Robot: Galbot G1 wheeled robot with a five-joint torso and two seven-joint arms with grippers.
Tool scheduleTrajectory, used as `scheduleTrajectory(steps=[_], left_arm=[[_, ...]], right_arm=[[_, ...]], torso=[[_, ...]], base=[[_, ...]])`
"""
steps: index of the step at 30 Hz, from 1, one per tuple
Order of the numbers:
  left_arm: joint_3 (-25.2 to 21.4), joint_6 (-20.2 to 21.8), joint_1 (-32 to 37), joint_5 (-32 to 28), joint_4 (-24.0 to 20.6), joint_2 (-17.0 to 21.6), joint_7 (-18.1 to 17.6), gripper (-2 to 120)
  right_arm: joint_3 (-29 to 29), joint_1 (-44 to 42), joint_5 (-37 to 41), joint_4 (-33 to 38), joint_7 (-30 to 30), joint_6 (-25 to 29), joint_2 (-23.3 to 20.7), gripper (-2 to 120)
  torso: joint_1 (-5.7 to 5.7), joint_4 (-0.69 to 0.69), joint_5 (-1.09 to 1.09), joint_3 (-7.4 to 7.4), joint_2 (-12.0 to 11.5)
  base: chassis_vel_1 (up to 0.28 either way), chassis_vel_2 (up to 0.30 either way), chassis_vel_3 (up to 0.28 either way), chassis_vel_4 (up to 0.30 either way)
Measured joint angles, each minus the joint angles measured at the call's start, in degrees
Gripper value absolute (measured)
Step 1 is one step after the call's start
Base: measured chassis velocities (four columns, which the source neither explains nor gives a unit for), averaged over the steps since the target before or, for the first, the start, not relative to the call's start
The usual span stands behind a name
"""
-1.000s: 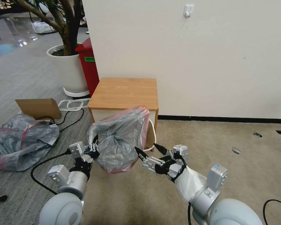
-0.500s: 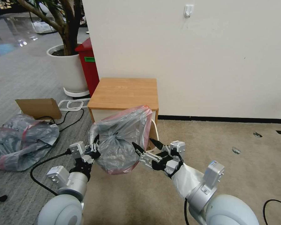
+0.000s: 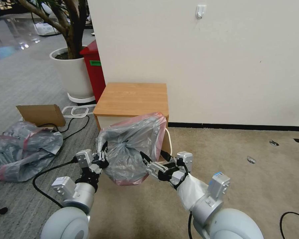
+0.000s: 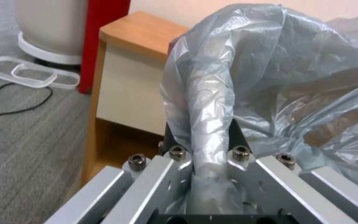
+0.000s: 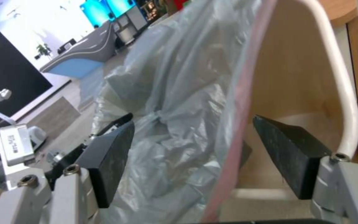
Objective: Pick up the garbage bag from the table and place it over the trash can.
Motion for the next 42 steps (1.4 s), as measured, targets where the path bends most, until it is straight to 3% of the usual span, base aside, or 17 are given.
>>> scheduleTrajectory(steps=[5, 25, 35, 42], left_arm=[[0.3, -0.7, 0.1, 1.1, -0.1, 0.0, 0.4, 4], [0.7, -1.1, 1.1, 1.4, -0.8, -0.5, 0.6, 4], [0.7, -1.0, 1.4, 1.0, -0.9, -0.8, 0.4, 4], [-0.1, 0.2, 1.1, -4.5, -1.4, -1.1, -1.4, 4]], right_arm=[[-0.7, 0.2, 0.0, -0.3, 0.9, 0.2, 0.8, 71], [-0.6, 0.2, -1.4, -0.8, -0.2, 2.1, 1.7, 0], [1.2, 0.4, -1.7, 0.5, -0.7, 2.3, 1.5, 0], [5.6, 1.8, 0.8, 1.1, 1.6, 2.3, -0.1, 0]], torso=[[0.00, 0.00, 0.00, 0.00, 0.0], [0.00, 0.00, -0.01, 0.00, 0.0], [0.00, 0.00, -0.01, 0.00, 0.0], [0.00, 0.00, 0.00, 0.00, 0.0]], base=[[0.000, 0.000, 0.000, 0.000], [0.000, 0.000, 0.000, 0.000], [0.000, 0.000, 0.000, 0.000], [0.000, 0.000, 0.000, 0.000]])
